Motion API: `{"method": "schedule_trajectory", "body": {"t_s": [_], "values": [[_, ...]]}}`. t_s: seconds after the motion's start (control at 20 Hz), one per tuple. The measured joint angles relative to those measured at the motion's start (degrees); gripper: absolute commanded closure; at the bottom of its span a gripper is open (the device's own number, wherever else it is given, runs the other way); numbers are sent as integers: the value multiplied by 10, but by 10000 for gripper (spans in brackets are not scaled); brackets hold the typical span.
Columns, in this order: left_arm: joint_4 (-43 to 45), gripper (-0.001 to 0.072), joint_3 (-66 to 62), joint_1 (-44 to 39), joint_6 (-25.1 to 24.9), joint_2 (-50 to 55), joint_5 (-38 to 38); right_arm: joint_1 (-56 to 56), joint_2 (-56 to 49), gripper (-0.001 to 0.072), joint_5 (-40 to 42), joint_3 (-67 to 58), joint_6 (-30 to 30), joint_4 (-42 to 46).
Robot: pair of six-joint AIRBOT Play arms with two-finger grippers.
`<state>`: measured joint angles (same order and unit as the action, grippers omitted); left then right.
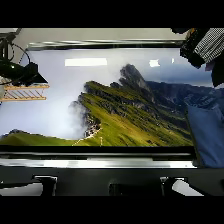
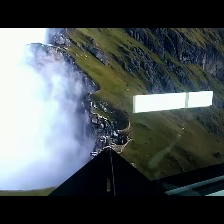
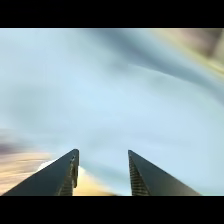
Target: Fold the clothes and pants, and hang the long-sleeved shirts on hangers.
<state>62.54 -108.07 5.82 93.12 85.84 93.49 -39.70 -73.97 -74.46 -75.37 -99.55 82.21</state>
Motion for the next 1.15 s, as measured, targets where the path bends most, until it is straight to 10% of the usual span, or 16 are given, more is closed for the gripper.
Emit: {"method": "schedule_trajectory", "body": {"t_s": [0.15,0.25,0.6,1.15], "values": [[46,694,0,-10,-8,0,0,111,9,410,34,-28,65,-111],[79,694,0,-25,-20,-3,0,203,11,681,32,-38,95,-144],[133,691,0,-64,-51,-7,-9,455,13,687,9,-47,142,-110],[141,691,0,-70,-57,-5,-10,508,13,687,-3,-47,166,-75]]}}
